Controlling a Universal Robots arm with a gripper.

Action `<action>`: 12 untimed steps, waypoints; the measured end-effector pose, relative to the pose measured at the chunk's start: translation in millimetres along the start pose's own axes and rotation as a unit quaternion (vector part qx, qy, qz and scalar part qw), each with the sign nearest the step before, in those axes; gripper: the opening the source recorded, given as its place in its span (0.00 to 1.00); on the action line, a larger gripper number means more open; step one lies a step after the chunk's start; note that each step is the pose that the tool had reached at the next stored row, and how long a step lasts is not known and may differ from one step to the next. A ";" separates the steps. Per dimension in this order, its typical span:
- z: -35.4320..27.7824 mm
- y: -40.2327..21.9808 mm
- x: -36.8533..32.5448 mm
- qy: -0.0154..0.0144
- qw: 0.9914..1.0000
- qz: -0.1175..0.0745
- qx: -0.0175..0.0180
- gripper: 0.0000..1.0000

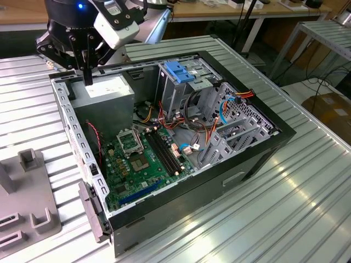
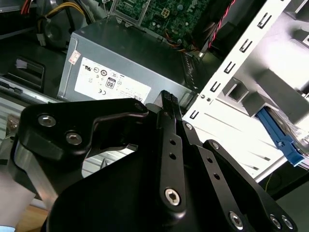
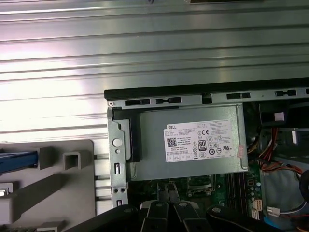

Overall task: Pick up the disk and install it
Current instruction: 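Reach for the disk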

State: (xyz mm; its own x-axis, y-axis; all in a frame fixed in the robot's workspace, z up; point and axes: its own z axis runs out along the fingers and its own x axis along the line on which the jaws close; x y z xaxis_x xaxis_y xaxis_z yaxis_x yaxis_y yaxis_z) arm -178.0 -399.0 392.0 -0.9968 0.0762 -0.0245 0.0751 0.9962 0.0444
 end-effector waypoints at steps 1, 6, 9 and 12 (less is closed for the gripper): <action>0.0 0.0 0.6 0.000 1.000 0.000 0.000 0.11; 0.1 -0.3 4.5 0.000 1.000 0.000 0.000 0.11; 0.1 -0.6 7.3 0.000 1.000 0.000 0.000 0.11; 0.1 -0.7 9.5 0.000 1.000 0.000 0.000 0.11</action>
State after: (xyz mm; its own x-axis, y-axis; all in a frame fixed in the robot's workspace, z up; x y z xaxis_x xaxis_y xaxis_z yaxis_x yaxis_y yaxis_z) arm -187.5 -398.9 391.6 -0.9968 0.0762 -0.0245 0.0751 0.9962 0.0443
